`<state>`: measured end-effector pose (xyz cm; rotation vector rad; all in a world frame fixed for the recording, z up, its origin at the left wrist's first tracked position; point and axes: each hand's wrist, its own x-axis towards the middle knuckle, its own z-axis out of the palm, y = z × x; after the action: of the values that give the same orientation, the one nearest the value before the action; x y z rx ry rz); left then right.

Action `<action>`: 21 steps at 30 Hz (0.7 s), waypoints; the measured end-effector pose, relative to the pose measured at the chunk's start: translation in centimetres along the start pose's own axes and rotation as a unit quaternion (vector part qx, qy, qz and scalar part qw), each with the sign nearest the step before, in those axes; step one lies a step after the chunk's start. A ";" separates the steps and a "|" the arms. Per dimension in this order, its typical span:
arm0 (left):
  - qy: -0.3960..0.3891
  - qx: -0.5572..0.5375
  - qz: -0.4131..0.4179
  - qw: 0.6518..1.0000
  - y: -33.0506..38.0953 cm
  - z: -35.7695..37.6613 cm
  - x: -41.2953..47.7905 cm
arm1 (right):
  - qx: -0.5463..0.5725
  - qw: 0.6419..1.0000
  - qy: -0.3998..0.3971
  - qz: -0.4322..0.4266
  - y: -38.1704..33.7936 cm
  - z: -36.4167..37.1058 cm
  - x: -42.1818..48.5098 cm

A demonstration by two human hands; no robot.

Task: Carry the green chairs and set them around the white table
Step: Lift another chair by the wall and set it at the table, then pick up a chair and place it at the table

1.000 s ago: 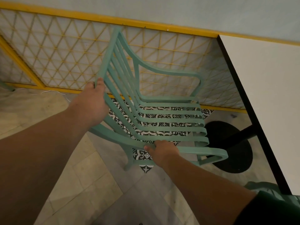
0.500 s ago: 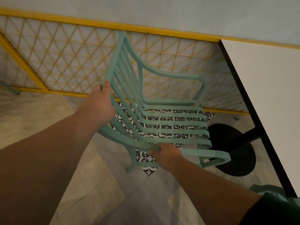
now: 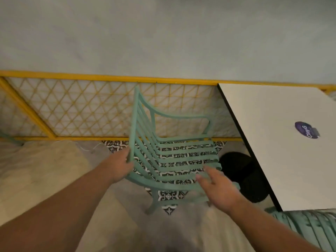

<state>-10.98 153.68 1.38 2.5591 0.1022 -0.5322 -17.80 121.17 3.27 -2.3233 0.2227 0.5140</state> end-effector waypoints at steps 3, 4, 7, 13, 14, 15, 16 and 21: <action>0.042 0.059 0.065 0.995 0.3 -4.6 -3.4 | -0.007 0.998 0.040 -0.038 -3.4 -3.7 -2.5; 0.053 0.075 0.095 0.991 0.7 -6.0 -4.1 | -0.009 0.997 0.054 -0.048 -3.9 -4.7 -2.9; 0.075 0.143 0.163 0.973 1.2 -9.6 -4.9 | -0.028 0.995 0.058 -0.071 -5.5 -6.8 -3.1; 0.076 0.184 0.154 0.968 2.6 -14.1 -1.3 | -0.032 0.998 0.011 -0.048 -7.5 -6.8 1.4; 0.069 0.185 0.153 0.968 2.4 -14.6 -0.2 | -0.025 0.999 0.000 -0.031 -7.9 -6.3 2.6; 0.067 0.190 0.156 0.967 2.4 -14.8 0.4 | -0.027 0.999 -0.007 -0.022 -8.1 -6.0 3.2; 0.060 0.188 0.160 0.967 2.3 -15.1 1.1 | -0.032 0.999 -0.012 -0.017 -8.4 -5.4 3.8; 0.021 0.189 0.201 0.961 0.4 -17.6 7.4 | -0.019 1.000 0.003 0.020 -11.9 -3.0 7.2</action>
<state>2.09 162.00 12.57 2.8457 -0.5451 -0.3650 -6.77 127.46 9.65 -2.3613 0.2642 0.5344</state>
